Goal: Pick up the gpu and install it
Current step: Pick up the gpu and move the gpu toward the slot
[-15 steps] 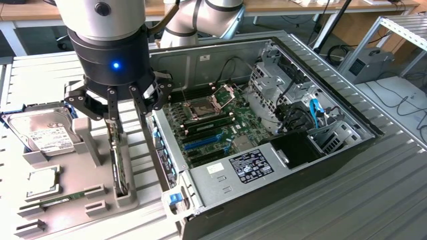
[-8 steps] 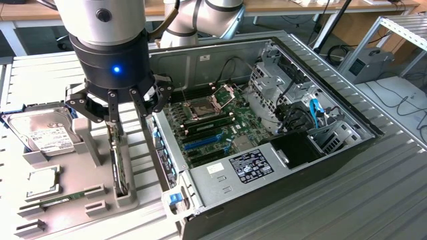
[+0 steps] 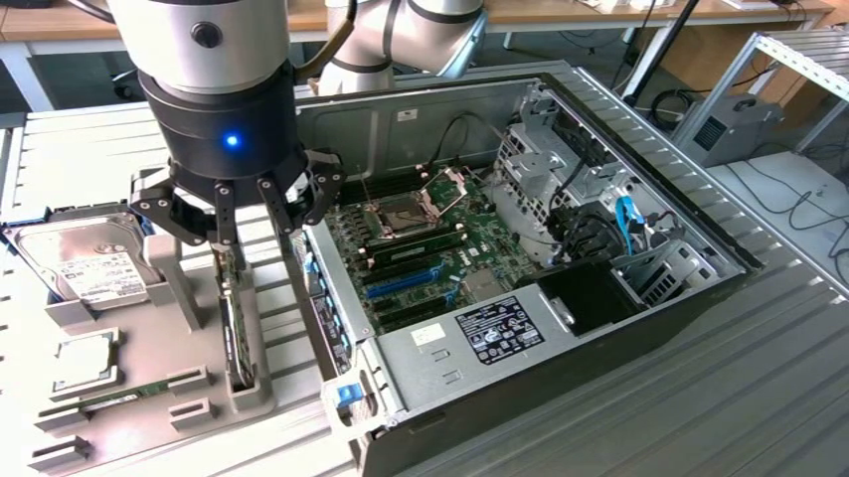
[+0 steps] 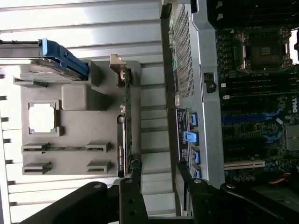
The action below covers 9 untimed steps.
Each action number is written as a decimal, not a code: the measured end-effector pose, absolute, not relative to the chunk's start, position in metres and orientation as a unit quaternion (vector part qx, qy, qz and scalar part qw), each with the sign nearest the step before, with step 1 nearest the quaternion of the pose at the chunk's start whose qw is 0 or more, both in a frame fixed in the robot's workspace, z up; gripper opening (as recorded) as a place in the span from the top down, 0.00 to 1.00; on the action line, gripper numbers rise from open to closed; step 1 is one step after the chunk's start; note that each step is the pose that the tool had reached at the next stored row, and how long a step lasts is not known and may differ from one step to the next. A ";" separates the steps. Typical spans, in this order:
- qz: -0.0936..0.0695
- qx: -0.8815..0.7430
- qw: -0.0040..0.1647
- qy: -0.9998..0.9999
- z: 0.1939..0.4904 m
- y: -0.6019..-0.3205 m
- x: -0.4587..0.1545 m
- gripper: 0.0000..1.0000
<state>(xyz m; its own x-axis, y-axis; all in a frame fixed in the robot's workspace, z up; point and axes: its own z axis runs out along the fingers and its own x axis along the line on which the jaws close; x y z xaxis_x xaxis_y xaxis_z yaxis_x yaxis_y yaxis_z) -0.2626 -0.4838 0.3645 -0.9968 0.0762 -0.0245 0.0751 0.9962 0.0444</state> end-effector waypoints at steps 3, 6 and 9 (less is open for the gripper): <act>0.022 0.038 0.013 0.999 0.364 -0.484 -0.263 0.58; 0.022 0.038 0.013 0.999 0.363 -0.484 -0.263 0.58; 0.022 0.038 0.013 0.999 0.362 -0.484 -0.264 0.58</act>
<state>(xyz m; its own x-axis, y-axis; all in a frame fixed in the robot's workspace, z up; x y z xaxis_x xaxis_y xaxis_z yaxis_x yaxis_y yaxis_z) -0.2641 -0.4838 0.3625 -0.9968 0.0763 -0.0245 0.0751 0.9962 0.0444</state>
